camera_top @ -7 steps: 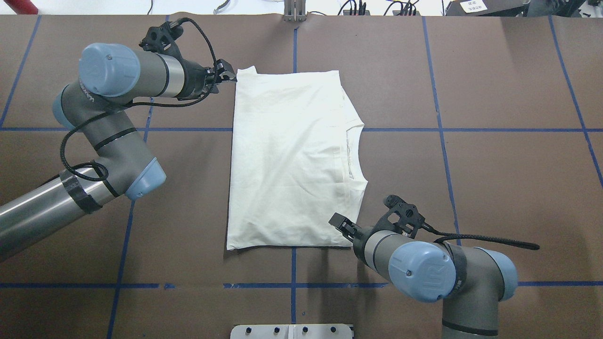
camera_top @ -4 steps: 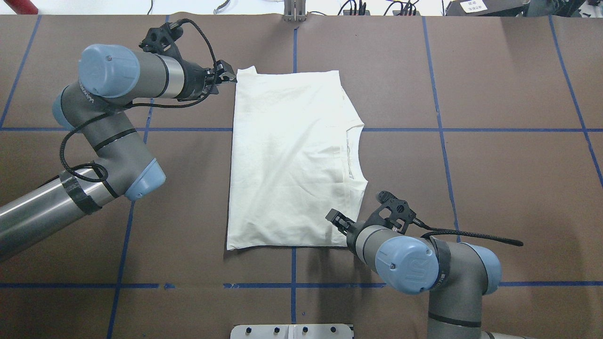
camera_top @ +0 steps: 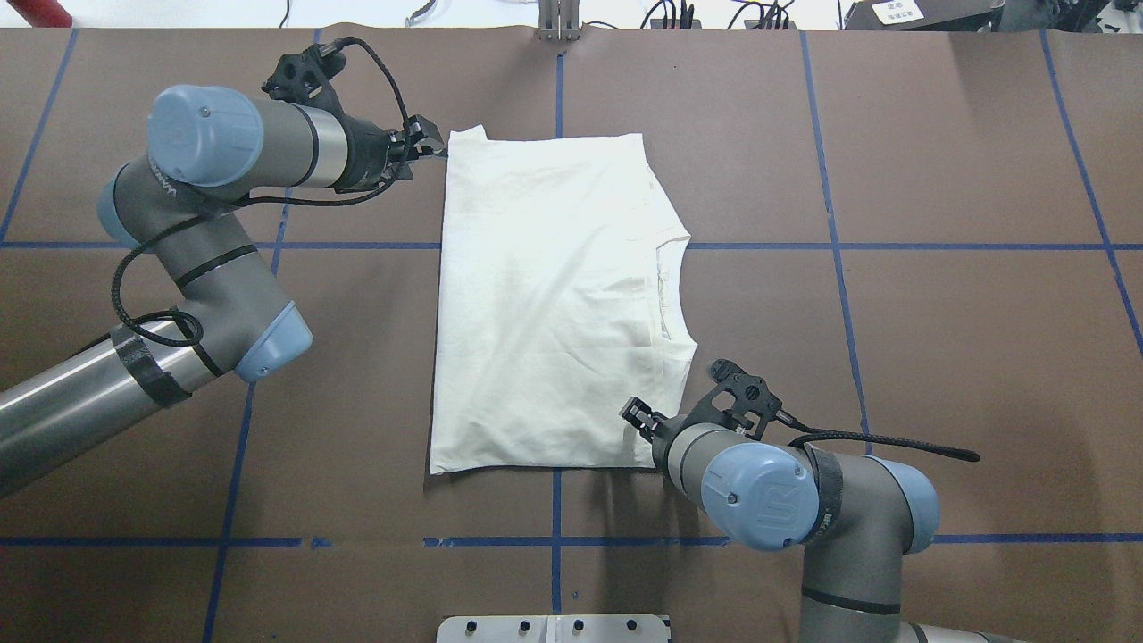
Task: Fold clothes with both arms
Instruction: 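Release the far corner and move the left gripper to the shirt's near edge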
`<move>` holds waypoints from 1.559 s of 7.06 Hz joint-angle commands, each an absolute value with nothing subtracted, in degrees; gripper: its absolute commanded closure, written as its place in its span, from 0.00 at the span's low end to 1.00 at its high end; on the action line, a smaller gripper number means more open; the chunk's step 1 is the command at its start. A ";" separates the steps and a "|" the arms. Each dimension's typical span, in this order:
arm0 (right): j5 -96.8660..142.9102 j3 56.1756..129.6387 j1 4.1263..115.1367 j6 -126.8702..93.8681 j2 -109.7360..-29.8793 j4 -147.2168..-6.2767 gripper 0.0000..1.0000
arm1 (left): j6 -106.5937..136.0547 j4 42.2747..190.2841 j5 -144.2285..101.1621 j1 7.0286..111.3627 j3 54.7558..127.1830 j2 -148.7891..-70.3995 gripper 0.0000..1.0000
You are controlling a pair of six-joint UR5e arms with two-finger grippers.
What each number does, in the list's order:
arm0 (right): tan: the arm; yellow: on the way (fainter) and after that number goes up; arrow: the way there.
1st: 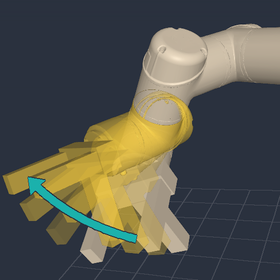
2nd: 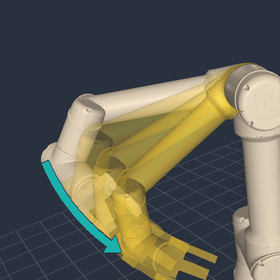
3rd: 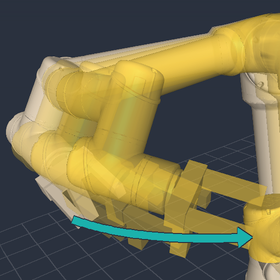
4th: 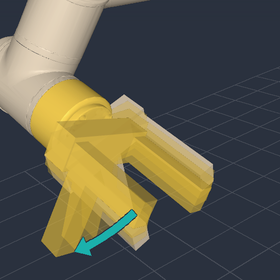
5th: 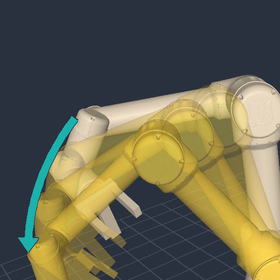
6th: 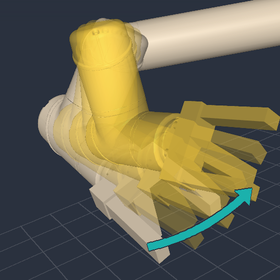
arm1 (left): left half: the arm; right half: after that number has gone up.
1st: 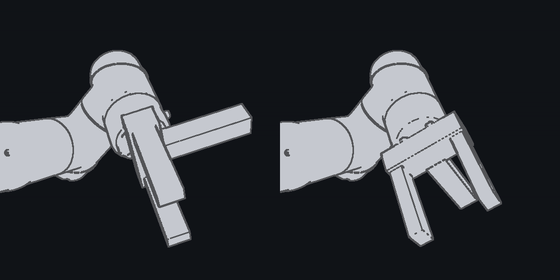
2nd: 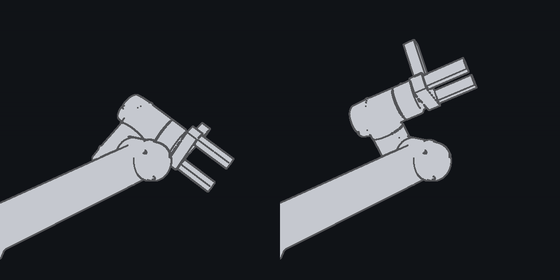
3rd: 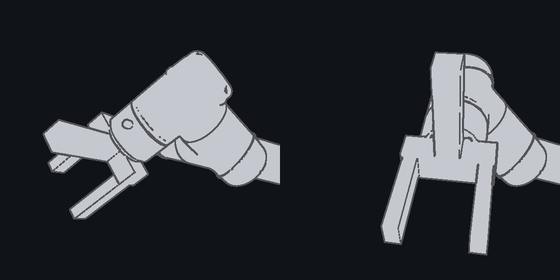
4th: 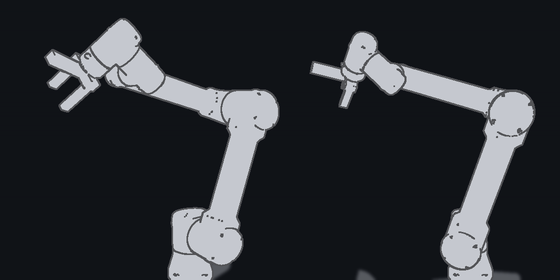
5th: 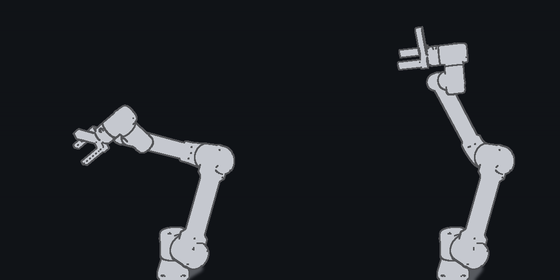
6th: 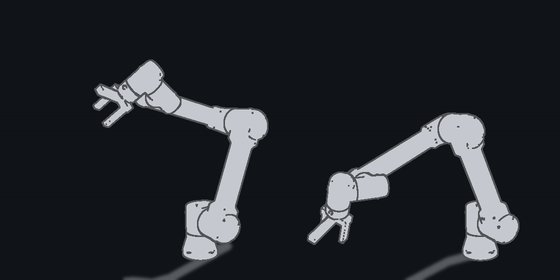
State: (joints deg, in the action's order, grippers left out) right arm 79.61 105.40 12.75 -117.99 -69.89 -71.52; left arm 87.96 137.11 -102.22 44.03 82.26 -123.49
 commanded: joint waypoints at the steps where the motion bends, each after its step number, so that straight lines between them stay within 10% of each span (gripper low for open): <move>1: 79.72 105.38 12.13 -118.04 -69.96 -71.46 1.00 | 87.89 137.11 -102.13 44.03 82.27 -123.22 0.38; 4: 79.80 107.22 12.13 -117.86 -69.96 -71.46 1.00 | 91.98 136.24 -102.30 43.86 85.33 -122.61 0.38; 8: 79.98 109.78 12.74 -117.86 -71.10 -71.28 1.00 | 103.97 117.17 -91.83 23.97 110.17 -111.01 0.39; 11: 84.19 110.30 13.36 -117.33 -72.86 -70.66 1.00 | 107.05 115.40 -85.09 16.45 109.43 -107.75 0.39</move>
State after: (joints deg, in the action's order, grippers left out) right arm 82.85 110.17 13.09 -117.45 -72.37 -70.75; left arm 106.31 116.15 -87.29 18.80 109.73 -108.31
